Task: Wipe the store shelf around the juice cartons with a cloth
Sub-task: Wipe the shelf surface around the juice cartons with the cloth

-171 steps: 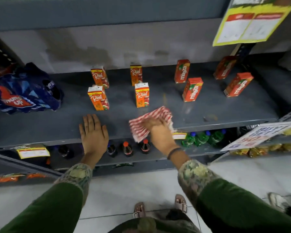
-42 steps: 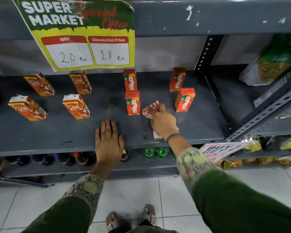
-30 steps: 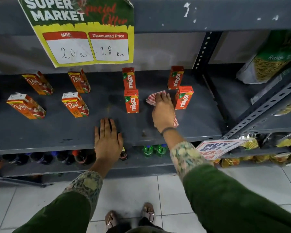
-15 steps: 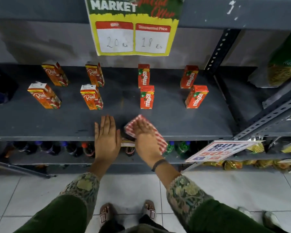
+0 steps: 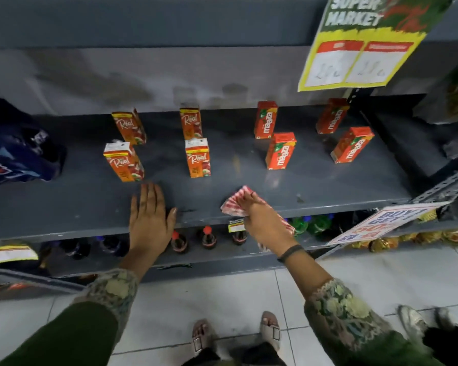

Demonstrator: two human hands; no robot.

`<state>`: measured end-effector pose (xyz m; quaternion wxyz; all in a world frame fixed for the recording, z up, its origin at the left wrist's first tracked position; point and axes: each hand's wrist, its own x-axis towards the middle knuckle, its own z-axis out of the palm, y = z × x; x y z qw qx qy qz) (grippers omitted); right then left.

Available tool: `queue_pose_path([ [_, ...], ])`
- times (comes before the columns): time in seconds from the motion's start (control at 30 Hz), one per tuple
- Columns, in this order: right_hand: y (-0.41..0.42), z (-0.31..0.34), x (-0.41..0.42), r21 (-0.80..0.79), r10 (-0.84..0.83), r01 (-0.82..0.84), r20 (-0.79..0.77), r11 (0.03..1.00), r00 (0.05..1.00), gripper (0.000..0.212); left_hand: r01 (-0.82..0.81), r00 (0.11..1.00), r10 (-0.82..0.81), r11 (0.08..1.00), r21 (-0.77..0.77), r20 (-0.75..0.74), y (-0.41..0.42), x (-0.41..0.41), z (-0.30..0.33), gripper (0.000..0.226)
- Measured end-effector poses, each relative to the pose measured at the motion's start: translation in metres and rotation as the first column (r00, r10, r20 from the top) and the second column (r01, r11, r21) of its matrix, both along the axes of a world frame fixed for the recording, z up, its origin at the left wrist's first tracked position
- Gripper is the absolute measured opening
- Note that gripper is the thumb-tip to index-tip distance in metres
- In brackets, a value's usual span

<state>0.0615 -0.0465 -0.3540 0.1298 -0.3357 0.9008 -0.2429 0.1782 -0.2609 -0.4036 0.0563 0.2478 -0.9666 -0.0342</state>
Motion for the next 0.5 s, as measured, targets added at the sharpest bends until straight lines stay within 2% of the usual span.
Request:
queue_pose_path([
  [0.03,-0.011,0.011,-0.001,-0.079,-0.093,0.098,0.057,0.992,0.994,0.054,0.008,1.000,-0.008,1.000,-0.003,-0.006,-0.002,0.002,-0.001,0.073],
  [0.1,-0.028,0.031,-0.020,-0.245,-0.296,0.316,0.113,0.917,0.948,0.051,0.018,1.000,-0.018,1.000,-0.001,-0.018,0.000,0.001,-0.001,0.072],
  [0.17,-0.055,0.041,-0.051,-0.326,-0.399,0.385,0.025,0.863,0.916,0.049,0.023,1.000,-0.023,1.000,0.010,-0.016,-0.002,0.002,-0.002,0.072],
  [0.23,-0.085,0.041,-0.087,-0.225,-0.391,0.366,-0.077,0.903,0.917,0.052,0.030,0.999,-0.029,1.000,0.004,-0.021,-0.005,0.002,-0.003,0.072],
  [0.3,-0.108,0.024,-0.116,0.017,-0.257,0.260,-0.108,0.965,0.960,0.060,0.039,0.999,-0.039,0.999,-0.004,-0.025,-0.006,0.001,-0.004,0.071],
  [0.37,-0.116,0.004,-0.128,0.237,-0.104,0.119,-0.075,0.964,0.992,0.062,0.042,0.999,-0.042,0.999,-0.019,-0.025,-0.006,0.002,-0.005,0.070],
  [0.43,-0.112,-0.011,-0.119,0.304,-0.063,0.080,-0.065,0.949,0.996,0.063,0.042,0.999,-0.043,0.999,-0.021,-0.029,-0.007,0.001,-0.005,0.069],
  [0.5,-0.101,-0.018,-0.095,0.240,-0.102,0.129,-0.122,0.962,0.987,0.064,0.046,0.998,-0.046,0.999,-0.017,-0.033,-0.007,0.001,-0.005,0.067],
])
